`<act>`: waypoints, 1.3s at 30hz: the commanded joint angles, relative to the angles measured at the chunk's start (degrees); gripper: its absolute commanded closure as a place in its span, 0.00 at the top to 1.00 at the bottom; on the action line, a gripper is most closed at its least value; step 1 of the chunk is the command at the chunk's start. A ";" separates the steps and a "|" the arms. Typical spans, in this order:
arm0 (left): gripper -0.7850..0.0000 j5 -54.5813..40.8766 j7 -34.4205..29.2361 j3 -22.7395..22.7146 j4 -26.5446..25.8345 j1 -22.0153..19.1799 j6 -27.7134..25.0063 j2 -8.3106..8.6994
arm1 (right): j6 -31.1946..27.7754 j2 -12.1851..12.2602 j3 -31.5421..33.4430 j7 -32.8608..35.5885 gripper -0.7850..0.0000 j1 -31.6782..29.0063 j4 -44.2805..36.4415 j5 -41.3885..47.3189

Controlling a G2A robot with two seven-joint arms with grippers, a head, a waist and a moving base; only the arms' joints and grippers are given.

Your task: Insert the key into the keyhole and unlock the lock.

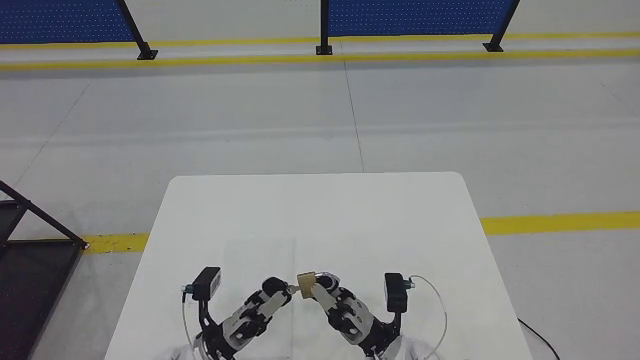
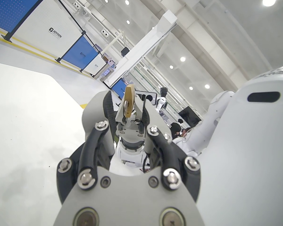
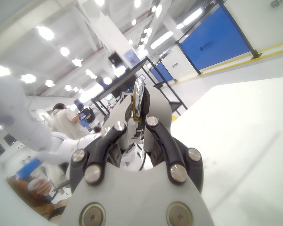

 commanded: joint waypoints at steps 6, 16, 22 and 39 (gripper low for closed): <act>0.29 6.76 6.82 1.66 1.76 -0.97 0.00 0.40 | 0.28 -0.06 -0.33 0.16 0.00 0.27 0.18 0.00; 0.21 12.15 14.64 4.37 3.15 -2.55 0.00 1.16 | 0.28 -0.04 -0.64 0.86 0.00 0.55 0.21 -0.06; 0.09 14.13 17.42 5.74 3.85 -3.28 0.00 1.73 | 0.00 0.03 -0.69 0.96 0.00 0.42 0.01 -0.26; 0.17 16.34 22.71 8.35 4.72 -4.81 0.00 3.26 | 0.12 0.19 -1.10 1.93 0.00 0.46 -0.29 -0.98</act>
